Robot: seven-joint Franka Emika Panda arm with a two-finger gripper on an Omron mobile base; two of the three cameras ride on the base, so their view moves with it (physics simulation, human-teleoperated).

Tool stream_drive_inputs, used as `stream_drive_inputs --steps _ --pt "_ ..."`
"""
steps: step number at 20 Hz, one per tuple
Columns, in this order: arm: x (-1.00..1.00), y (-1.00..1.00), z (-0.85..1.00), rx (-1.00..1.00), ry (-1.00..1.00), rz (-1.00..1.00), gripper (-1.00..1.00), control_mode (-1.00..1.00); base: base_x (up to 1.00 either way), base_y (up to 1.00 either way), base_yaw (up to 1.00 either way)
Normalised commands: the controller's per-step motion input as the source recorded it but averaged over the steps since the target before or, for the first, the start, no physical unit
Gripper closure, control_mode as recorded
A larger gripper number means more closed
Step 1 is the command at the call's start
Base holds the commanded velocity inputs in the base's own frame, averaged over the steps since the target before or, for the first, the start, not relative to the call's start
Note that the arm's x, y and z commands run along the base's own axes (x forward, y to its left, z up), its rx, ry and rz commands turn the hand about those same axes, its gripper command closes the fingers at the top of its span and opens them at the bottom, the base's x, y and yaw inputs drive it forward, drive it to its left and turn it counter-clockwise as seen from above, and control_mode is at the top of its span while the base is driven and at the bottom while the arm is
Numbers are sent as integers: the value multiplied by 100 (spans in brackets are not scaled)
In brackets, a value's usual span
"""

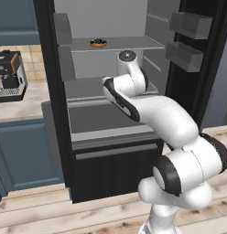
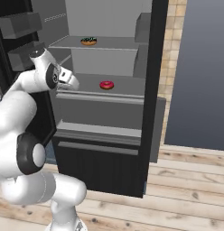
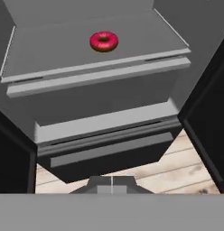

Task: Take the donuts from the fridge and place them on the empty tray on the dining counter.

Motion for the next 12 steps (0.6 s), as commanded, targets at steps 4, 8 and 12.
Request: stream_drive_inputs --steps 4,8,12 --pt "-73 -61 0 -9 23 5 100 -100 0 0 0" --pt "-100 -18 -24 -1 3 10 100 -100 0 0 0" --pt "-100 -10 -58 0 -3 12 100 -100 0 0 0"
